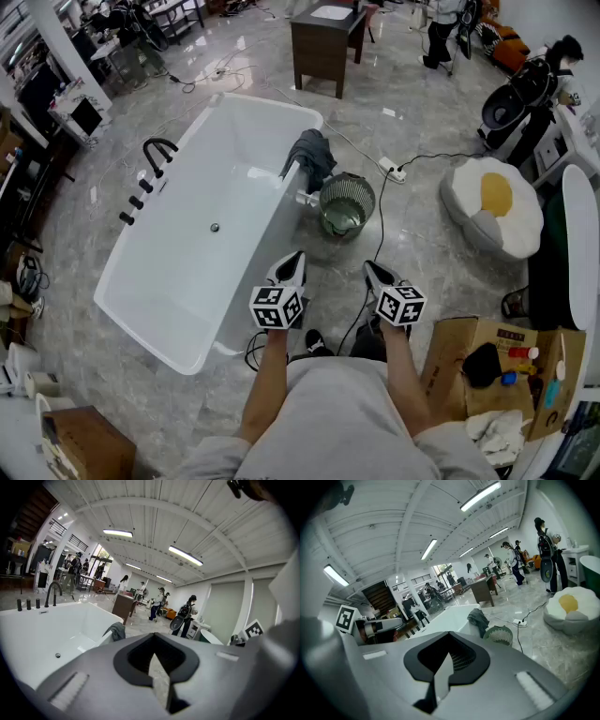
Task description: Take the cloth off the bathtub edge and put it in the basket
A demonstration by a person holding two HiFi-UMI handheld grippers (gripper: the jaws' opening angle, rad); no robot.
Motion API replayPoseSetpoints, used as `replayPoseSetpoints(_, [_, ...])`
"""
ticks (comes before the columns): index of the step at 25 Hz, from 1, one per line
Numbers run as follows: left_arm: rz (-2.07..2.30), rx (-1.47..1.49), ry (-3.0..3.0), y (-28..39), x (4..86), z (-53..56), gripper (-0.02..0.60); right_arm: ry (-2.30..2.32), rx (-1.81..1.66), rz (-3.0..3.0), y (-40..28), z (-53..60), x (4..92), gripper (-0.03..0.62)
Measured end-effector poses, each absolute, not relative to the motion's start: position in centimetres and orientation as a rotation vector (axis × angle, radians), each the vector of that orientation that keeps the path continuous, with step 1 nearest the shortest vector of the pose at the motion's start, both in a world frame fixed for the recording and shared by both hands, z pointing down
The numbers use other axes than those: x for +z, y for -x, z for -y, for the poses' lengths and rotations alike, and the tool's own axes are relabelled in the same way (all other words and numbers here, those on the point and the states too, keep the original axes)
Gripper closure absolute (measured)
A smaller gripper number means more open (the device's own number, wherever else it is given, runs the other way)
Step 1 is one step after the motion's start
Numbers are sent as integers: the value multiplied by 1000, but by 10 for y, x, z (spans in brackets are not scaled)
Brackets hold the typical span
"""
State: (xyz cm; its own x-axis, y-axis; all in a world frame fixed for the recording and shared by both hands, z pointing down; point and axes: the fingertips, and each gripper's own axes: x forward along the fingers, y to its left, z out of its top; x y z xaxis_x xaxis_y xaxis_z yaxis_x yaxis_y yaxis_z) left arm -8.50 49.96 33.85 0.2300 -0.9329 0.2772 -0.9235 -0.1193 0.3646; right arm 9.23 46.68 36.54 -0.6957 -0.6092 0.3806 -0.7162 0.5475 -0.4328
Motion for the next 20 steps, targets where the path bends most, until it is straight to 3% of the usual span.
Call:
replayPoseSetpoints(10, [1717, -86, -2015, 100, 340, -490, 525, -1104, 718, 2608, -89, -461, 360, 594])
replayPoseSetpoints(20, [1797, -72, -1891, 136, 360, -455, 525, -1165, 894, 2651, -98, -394, 368, 594])
